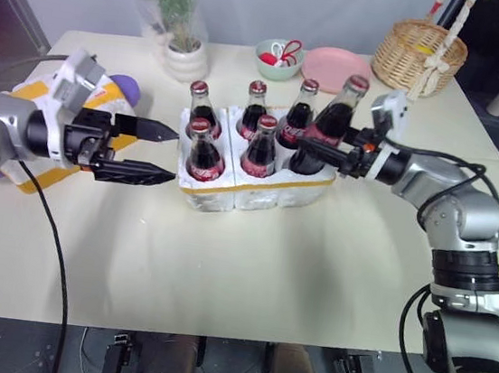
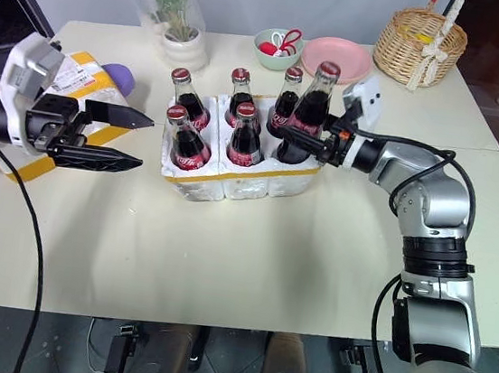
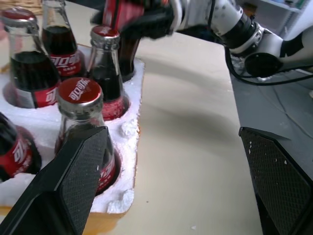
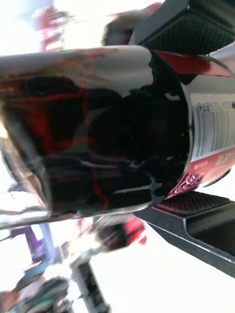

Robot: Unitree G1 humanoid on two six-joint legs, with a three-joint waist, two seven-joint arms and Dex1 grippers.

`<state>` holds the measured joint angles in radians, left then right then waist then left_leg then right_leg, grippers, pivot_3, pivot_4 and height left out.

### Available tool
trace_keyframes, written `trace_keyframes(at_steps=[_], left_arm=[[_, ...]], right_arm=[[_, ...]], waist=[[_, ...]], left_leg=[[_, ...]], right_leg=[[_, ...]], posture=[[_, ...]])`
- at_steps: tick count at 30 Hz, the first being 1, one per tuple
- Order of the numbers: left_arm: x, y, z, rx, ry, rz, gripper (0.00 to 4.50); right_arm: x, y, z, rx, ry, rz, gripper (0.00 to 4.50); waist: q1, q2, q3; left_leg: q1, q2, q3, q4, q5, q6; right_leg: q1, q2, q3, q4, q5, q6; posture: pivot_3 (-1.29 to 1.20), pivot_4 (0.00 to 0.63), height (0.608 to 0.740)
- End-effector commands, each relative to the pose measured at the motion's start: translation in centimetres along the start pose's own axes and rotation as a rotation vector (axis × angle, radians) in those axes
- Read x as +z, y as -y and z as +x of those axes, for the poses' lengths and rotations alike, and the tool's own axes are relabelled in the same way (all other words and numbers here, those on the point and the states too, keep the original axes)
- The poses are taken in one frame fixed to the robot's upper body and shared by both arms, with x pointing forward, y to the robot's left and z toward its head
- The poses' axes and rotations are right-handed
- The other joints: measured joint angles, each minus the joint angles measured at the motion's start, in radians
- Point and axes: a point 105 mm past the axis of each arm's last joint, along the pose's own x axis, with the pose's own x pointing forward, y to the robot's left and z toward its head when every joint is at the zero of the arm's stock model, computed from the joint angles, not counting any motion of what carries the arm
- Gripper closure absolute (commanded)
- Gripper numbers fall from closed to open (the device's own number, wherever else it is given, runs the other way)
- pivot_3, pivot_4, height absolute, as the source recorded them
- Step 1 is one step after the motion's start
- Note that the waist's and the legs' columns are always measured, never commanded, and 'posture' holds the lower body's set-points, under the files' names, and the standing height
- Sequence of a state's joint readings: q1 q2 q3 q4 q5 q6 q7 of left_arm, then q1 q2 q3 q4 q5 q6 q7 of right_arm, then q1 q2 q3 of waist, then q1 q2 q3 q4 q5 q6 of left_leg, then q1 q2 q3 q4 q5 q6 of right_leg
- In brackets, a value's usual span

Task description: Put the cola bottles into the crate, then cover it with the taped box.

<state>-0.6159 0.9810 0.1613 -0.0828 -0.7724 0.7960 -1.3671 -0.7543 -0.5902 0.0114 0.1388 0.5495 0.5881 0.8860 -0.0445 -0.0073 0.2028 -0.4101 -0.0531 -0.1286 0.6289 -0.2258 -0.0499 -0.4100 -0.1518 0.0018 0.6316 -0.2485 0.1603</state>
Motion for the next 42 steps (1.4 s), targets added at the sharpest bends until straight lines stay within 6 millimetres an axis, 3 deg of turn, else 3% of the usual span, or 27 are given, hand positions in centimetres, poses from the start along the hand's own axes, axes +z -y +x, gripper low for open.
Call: trace_keyframes(at_steps=[1, 3, 5, 7, 11, 15, 20, 23, 25, 27, 32, 36, 42], left_arm=[[0.9, 0.3, -0.8, 0.046, 0.011, 0.061, 0.00], [0.8, 0.4, -0.9, 0.058, 0.011, 0.064, 0.00], [0.7, 0.3, -1.0, 0.072, 0.012, 0.066, 0.00], [0.6, 0.2, -1.1, 0.093, 0.011, 0.067, 0.00], [0.0, -0.4, -1.8, 0.174, 0.004, 0.075, 0.00], [-1.0, -1.9, -3.8, 0.374, -0.058, 0.144, 0.00], [-2.7, -4.5, -9.3, 0.796, -0.259, 0.293, 0.00], [-5.3, -4.6, -13.6, 0.990, -0.470, 0.374, 0.00], [-8.5, -3.7, -15.5, 1.012, -0.647, 0.419, 0.00], [-10.7, -2.5, -16.1, 0.967, -0.709, 0.418, 0.00], [-12.7, -0.8, -17.7, 1.013, -0.659, 0.367, 0.00], [-15.0, -0.3, -19.9, 1.082, -0.744, 0.376, 0.00], [-15.2, -2.0, -24.1, 1.326, -0.869, 0.494, 0.00]], right_arm=[[0.9, -0.8, 0.8, 0.052, -0.021, -0.148, 1.63], [0.4, -0.8, 1.1, 0.059, -0.035, -0.145, 1.63], [-0.2, -0.6, 1.5, 0.053, -0.059, -0.147, 0.57], [-0.4, -0.6, 1.5, 0.052, -0.070, -0.143, 0.03], [0.3, -0.3, 0.9, 0.042, -0.049, -0.141, 0.03], [2.5, -0.6, -1.4, 0.042, -0.011, -0.163, 0.03], [7.2, -1.7, -6.9, 0.039, 0.064, -0.182, 0.03], [8.9, -1.8, -10.9, -0.007, 0.064, -0.170, 0.03], [8.4, -1.2, -13.3, -0.082, 0.010, -0.177, 0.03], [7.8, -0.6, -14.6, -0.147, -0.029, -0.186, 0.03], [6.6, 0.0, -16.7, -0.229, -0.075, -0.153, 0.03], [5.5, 0.3, -17.7, -0.281, -0.106, -0.130, 0.03], [5.5, -1.0, -18.0, -0.200, -0.130, -0.133, 0.03]], waist=[[0.000, 0.000, 0.000], [0.000, 0.000, 0.000], [0.002, 0.000, 0.000], [0.002, 0.000, 0.000], [0.000, 0.000, 0.000], [0.001, 0.000, 0.000], [0.006, 0.000, 0.000], [0.007, 0.000, 0.000], [0.008, 0.000, 0.000], [0.005, 0.000, -0.001], [0.009, 0.000, -0.001], [0.024, 0.000, -0.001], [0.034, 0.000, -0.001]], left_leg=[[0.000, 0.000, 0.000, 0.000, 0.000, 0.000], [0.000, 0.000, 0.000, 0.000, 0.000, 0.000], [0.000, 0.000, 0.000, 0.000, 0.000, 0.000], [0.000, 0.000, 0.000, 0.000, 0.000, 0.000], [0.000, 0.000, 0.000, 0.000, 0.000, -0.001], [0.000, 0.000, 0.000, 0.000, 0.000, -0.001], [0.000, 0.000, 0.000, -0.001, 0.000, 0.000], [0.001, 0.000, 0.000, -0.001, 0.000, 0.000], [0.001, 0.000, 0.001, -0.002, 0.000, 0.000], [0.002, 0.001, 0.002, -0.002, 0.000, 0.000], [0.002, 0.002, 0.004, -0.001, -0.001, 0.000], [0.002, 0.002, 0.004, -0.001, -0.001, 0.000], [0.002, 0.002, 0.005, -0.001, -0.001, 0.000]], right_leg=[[0.000, 0.000, 0.000, 0.000, 0.000, 0.000], [0.000, 0.000, 0.000, 0.000, 0.000, 0.000], [0.000, 0.000, 0.000, 0.000, 0.000, 0.000], [0.000, 0.000, 0.000, 0.000, 0.000, 0.000], [0.000, 0.000, 0.000, 0.000, 0.000, 0.000], [0.000, 0.000, 0.000, 0.000, 0.000, 0.000], [0.000, 0.000, 0.000, -0.001, 0.000, 0.000], [0.001, 0.000, 0.000, -0.001, 0.000, 0.000], [0.001, -0.001, 0.000, -0.002, 0.000, 0.000], [0.001, 0.000, 0.001, -0.002, 0.000, 0.000], [0.001, 0.000, 0.002, -0.002, 0.001, -0.001], [0.001, -0.001, 0.002, -0.002, 0.001, -0.001], [0.001, -0.001, 0.002, -0.002, 0.001, -0.001]], posture=[[0.00, 0.150, 0.737], [0.00, 0.150, 0.737], [0.00, 0.150, 0.737], [0.00, 0.150, 0.737], [0.00, 0.150, 0.737], [0.00, 0.150, 0.737], [0.00, 0.150, 0.737], [0.00, 0.150, 0.737], [0.00, 0.150, 0.737], [0.00, 0.150, 0.737], [0.00, 0.150, 0.737], [0.00, 0.150, 0.737], [0.00, 0.150, 0.737]])
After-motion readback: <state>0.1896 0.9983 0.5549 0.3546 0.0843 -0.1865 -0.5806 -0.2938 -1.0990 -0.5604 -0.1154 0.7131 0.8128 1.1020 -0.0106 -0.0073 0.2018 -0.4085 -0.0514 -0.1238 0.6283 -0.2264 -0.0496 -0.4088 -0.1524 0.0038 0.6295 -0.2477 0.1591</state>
